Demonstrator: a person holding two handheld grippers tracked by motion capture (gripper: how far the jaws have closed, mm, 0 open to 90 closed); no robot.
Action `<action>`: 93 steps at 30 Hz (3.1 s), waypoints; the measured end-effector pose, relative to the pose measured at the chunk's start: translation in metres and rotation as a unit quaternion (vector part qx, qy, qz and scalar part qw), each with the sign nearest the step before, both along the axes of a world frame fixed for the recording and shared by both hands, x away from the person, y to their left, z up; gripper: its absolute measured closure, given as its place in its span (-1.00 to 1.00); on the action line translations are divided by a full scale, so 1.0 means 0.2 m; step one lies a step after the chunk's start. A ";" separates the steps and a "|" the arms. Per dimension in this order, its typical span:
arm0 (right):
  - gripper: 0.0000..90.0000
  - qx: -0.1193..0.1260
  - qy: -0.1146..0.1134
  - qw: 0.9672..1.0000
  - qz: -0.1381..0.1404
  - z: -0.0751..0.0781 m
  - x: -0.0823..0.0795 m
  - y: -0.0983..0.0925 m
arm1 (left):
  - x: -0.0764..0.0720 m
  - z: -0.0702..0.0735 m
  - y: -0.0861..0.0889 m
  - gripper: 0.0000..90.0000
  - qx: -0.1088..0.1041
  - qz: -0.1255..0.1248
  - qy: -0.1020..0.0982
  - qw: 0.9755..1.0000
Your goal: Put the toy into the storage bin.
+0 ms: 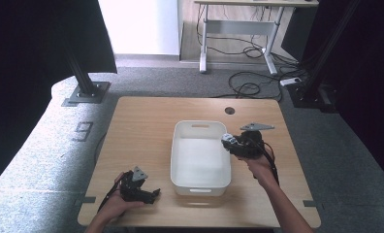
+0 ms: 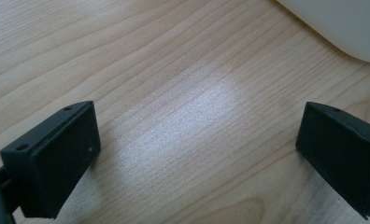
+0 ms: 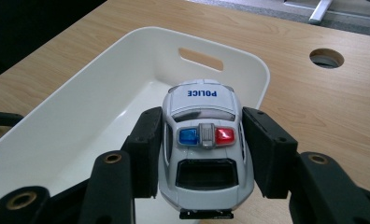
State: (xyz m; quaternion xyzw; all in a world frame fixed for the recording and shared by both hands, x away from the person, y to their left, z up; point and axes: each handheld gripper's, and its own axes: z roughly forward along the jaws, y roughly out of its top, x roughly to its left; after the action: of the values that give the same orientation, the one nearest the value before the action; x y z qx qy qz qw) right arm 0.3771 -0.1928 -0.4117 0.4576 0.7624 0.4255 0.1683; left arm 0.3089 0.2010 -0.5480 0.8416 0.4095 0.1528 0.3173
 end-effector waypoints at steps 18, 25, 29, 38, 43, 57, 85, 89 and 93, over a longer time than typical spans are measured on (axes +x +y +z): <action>0.12 -0.012 0.012 1.000 0.017 -0.02 0.05 0.13 | 0.00 0.00 0.00 -1.00 0.000 0.001 0.000 1.000; 0.12 -0.018 0.012 0.999 0.028 -0.02 0.07 0.22 | 0.00 0.00 0.00 -1.00 0.000 0.001 0.000 1.000; 0.12 -0.017 0.019 0.999 0.027 -0.03 0.10 0.26 | 0.00 0.00 0.00 -1.00 0.000 0.001 0.000 1.000; 0.12 -0.030 0.031 0.999 0.026 -0.07 0.15 0.34 | 0.00 0.00 0.00 -1.00 0.000 0.000 0.000 1.000; 0.12 -0.041 0.040 0.998 0.030 -0.10 0.18 0.42 | 0.00 0.00 0.00 -1.00 0.000 0.000 0.000 1.000; 0.12 -0.056 0.070 0.995 0.036 -0.22 0.26 0.61 | -0.01 0.00 0.00 -1.00 -0.001 -0.002 0.000 1.000; 0.11 -0.083 0.103 0.990 0.045 -0.37 0.32 0.75 | -0.01 0.00 0.00 -1.00 -0.002 -0.003 0.000 1.000; 0.11 -0.089 0.109 0.989 0.043 -0.39 0.32 0.76 | -0.01 0.00 0.00 -1.00 -0.001 -0.003 -0.001 1.000; 0.11 -0.094 0.116 0.988 0.039 -0.41 0.33 0.78 | -0.01 0.00 0.00 -1.00 -0.001 -0.003 -0.001 1.000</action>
State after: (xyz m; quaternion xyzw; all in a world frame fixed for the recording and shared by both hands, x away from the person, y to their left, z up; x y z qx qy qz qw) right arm 0.4432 -0.0377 -0.4935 0.4558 0.8306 0.3025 0.1041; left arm 0.3070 0.2010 -0.5482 0.8424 0.4070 0.1520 0.3188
